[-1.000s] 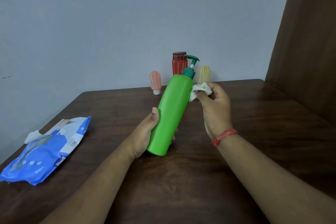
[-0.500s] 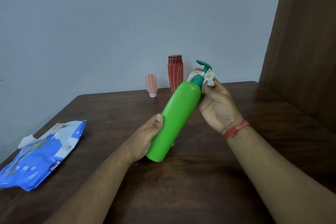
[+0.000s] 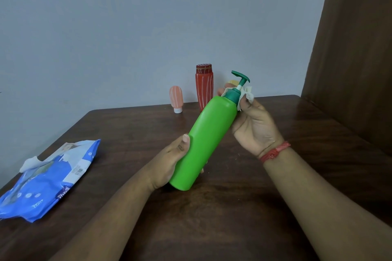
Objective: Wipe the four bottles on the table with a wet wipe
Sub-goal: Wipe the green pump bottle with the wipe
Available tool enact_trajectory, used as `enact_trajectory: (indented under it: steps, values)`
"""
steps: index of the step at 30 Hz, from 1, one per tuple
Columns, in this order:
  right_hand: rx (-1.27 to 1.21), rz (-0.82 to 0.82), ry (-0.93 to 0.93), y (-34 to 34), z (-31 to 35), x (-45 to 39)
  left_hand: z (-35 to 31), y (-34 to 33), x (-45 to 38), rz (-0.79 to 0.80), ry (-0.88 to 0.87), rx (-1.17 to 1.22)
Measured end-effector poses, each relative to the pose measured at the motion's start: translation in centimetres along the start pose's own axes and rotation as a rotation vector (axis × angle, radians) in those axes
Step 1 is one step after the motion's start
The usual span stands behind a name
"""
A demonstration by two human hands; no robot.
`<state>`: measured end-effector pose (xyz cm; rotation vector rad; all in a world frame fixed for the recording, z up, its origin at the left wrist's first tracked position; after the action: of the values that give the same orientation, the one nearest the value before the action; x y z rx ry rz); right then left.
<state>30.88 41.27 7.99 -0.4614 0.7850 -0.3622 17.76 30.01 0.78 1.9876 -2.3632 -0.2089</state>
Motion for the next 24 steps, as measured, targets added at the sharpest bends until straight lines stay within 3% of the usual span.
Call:
enact_trajectory:
  steps: [6, 14, 20, 24]
  values:
    - [0.046, 0.084, -0.027, -0.9, 0.3, 0.1, 0.1, -0.1, -0.1, 0.022, 0.005, 0.028]
    - [0.323, -0.284, 0.109, 1.7, 1.6, 0.3, -0.1, 0.2, -0.2, -0.001, 0.014, 0.017]
    - [0.943, -0.543, 0.299, 1.4, 4.8, 1.6, -0.8, 1.5, 0.3, -0.157, 0.009, -0.27]
    - [1.446, -0.518, 0.514, -3.0, 6.8, 2.4, -1.9, 0.6, 0.3, -0.169, -0.002, -0.53]
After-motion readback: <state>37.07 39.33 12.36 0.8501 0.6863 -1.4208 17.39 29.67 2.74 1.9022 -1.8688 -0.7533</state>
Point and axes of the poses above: each hand's wrist, its own x-axis away from the middle knuckle, its own y-axis out of the back of the hand, z = x × y, the point moved 8 cm from there along -x, towards the middle knuckle, and after that the axes turned 12 degrees about z, right-handed, at the moved point
